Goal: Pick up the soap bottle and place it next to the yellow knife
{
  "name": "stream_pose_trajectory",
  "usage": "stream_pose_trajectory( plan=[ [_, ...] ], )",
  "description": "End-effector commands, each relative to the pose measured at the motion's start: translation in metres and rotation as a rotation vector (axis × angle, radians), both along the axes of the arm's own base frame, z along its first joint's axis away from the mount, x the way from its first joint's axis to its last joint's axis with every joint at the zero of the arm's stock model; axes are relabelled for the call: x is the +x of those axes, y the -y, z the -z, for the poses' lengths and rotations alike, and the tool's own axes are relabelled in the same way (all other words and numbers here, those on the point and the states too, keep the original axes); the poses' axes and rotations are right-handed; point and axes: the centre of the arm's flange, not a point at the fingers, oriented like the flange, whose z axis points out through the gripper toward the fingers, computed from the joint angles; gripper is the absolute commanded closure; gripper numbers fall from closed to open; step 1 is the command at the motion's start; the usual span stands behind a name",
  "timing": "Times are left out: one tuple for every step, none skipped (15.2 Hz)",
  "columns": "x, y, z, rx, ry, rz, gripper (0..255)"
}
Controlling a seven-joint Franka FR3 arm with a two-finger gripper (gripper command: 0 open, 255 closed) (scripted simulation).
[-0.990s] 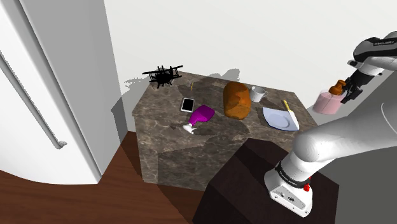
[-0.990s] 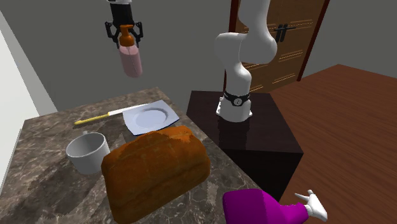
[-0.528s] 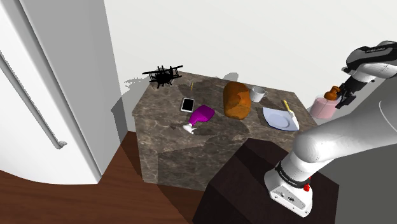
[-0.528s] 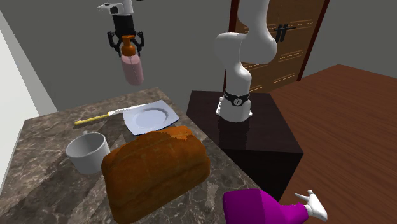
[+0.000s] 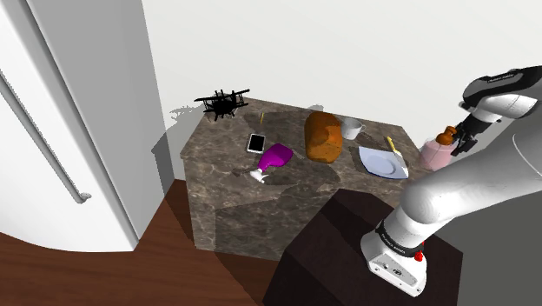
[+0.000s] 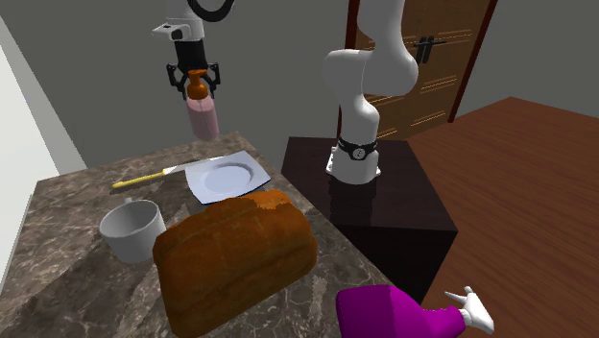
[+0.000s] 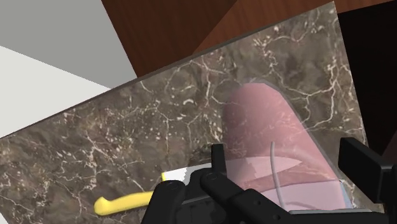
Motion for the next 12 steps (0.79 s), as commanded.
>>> stream_pose_trajectory(
  plan=[
    [-0.001,0.0,0.01,-0.001,0.0,0.0,255],
    [-0.001,0.0,0.015,-0.001,0.0,0.0,255],
    [-0.001,0.0,0.021,-0.001,0.0,0.0,255],
    [-0.001,0.0,0.026,-0.001,0.0,0.0,255],
    [-0.001,0.0,0.031,-0.001,0.0,0.0,255],
    [-0.001,0.0,0.037,-0.001,0.0,0.0,255],
    [-0.001,0.0,0.042,-0.001,0.0,0.0,255],
    [-0.001,0.0,0.047,-0.001,0.0,0.0,255],
    [-0.001,0.0,0.052,-0.001,0.0,0.0,255],
    [-0.001,0.0,0.062,-0.001,0.0,0.0,255],
    [-0.001,0.0,0.062,-0.001,0.0,0.0,255],
    [-0.001,0.0,0.062,-0.001,0.0,0.0,255]
  ],
)
